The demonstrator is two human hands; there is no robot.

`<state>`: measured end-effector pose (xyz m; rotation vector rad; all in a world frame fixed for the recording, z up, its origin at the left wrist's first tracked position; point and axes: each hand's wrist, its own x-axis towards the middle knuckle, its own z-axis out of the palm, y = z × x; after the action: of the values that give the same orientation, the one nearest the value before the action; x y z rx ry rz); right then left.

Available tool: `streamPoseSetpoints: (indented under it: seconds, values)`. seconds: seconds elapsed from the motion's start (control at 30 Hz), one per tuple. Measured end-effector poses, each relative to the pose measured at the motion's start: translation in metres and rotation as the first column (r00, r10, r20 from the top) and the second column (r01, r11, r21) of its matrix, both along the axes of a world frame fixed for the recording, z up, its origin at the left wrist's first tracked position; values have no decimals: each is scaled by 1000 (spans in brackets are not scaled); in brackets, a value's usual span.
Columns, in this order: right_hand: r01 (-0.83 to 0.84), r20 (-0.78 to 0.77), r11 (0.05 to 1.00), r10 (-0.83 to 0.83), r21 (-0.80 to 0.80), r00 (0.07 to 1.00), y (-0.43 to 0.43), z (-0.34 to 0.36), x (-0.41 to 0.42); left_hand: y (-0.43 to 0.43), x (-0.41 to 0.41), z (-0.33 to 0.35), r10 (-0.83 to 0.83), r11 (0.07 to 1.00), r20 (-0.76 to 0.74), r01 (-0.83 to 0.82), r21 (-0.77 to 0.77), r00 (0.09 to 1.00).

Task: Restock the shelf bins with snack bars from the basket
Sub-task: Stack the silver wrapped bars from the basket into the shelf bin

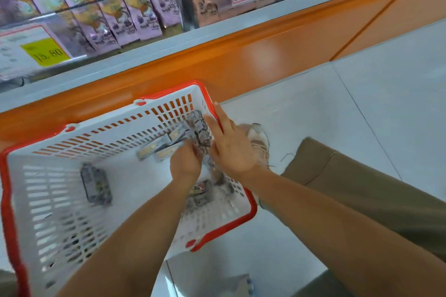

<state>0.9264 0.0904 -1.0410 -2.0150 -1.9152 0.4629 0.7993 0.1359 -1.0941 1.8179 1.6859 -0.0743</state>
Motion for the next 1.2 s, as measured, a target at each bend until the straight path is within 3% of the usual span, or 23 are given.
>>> streamPoseSetpoints:
  seconds: [0.23,0.33,0.47,0.53,0.67,0.8,0.93,1.07,1.2]
  values:
    - [30,25,999,-30,17,999,0,0,-3,5,-18,-15,237,970,-8,-237,-59,972]
    - [35,44,999,-36,20,998,0,0,-3,6,-22,-14,235,957,-1,-232,-172,972]
    - [31,92,1000,-32,3,995,-2,4,-3,17,-38,0,179,966,40,-168,-196,983]
    - [35,117,999,-31,-33,993,-3,7,-3,19,-51,14,298,932,151,-254,-257,943]
    - [32,172,987,-4,-155,985,-2,15,-2,18,-83,52,527,837,363,-396,-377,769]
    - [31,218,986,5,-163,976,2,34,-14,14,-125,97,486,874,485,-413,-257,727]
    - [-108,176,994,101,31,979,15,77,-48,2,-163,137,465,865,601,-478,-152,650]
    - [-269,127,937,245,223,961,26,131,-89,-21,-192,178,357,857,747,-515,-23,560]
    - [-331,150,881,297,339,943,33,184,-122,-36,-210,222,290,780,853,-624,53,435]
